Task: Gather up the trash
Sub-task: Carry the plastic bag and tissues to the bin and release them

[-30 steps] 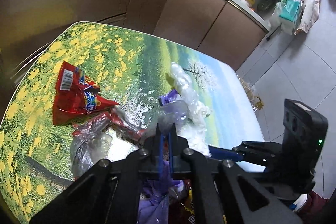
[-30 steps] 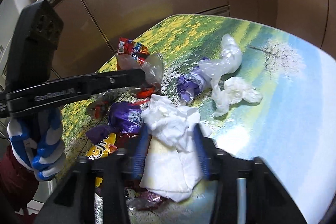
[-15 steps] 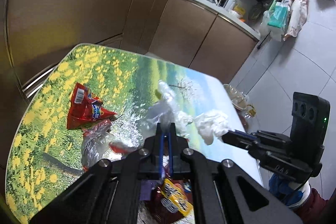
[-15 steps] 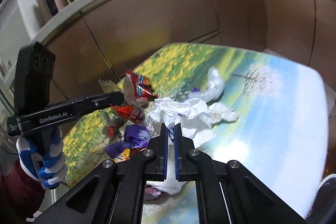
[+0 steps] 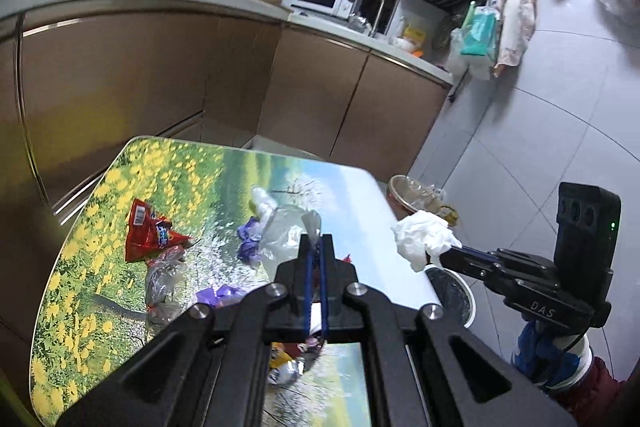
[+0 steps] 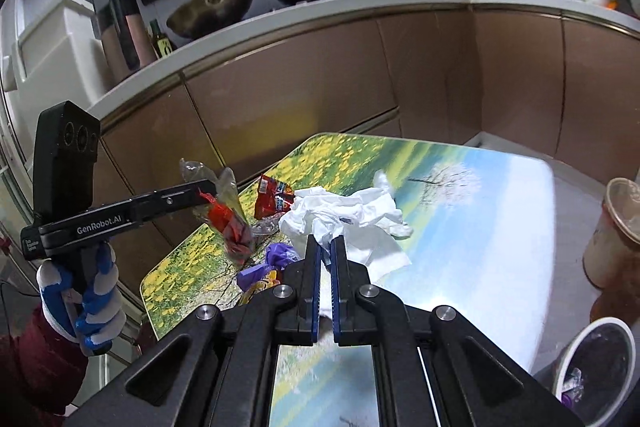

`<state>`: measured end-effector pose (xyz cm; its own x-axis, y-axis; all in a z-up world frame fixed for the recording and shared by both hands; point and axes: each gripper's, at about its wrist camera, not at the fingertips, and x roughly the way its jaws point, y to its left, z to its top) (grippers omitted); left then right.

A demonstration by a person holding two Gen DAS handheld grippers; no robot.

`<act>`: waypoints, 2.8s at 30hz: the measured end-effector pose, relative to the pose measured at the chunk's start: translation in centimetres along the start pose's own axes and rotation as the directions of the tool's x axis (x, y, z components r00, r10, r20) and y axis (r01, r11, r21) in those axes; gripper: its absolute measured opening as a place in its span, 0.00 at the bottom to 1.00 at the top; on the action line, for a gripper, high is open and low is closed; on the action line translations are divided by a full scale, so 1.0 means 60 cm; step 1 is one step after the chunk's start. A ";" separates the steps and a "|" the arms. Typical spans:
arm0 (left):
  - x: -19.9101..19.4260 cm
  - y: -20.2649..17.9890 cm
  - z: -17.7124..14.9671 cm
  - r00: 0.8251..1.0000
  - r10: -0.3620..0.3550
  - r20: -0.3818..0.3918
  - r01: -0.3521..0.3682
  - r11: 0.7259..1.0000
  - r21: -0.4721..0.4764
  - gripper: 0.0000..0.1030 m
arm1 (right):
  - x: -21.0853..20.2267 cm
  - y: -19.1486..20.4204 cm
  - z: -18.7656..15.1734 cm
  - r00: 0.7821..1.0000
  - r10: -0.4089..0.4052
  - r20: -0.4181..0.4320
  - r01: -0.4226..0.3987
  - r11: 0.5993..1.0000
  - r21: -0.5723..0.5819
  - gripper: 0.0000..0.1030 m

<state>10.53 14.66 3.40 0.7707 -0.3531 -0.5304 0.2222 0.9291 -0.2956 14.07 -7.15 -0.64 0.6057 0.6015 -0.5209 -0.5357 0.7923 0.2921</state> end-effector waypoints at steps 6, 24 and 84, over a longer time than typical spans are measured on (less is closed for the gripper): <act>-0.030 -0.047 -0.005 1.000 -0.006 0.018 0.005 0.999 0.034 0.02 | -0.079 -0.004 -0.018 0.998 -0.018 0.056 0.018 1.000 0.005 0.04; -0.020 -0.183 -0.006 0.999 -0.045 -0.005 0.045 0.991 0.128 0.02 | -0.237 -0.085 -0.072 0.976 -0.105 0.190 0.087 0.991 0.099 0.04; 0.599 -0.681 -0.093 0.838 -0.227 -0.497 0.407 0.865 0.291 0.04 | -0.273 -0.565 -0.249 0.816 -0.572 -0.082 0.523 0.672 0.524 0.06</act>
<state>25.81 -36.61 -8.02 0.2985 -0.5614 -0.7719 0.6804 0.6923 -0.2404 13.51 -45.40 -13.98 0.7524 0.0298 -0.6580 0.2654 0.9006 0.3442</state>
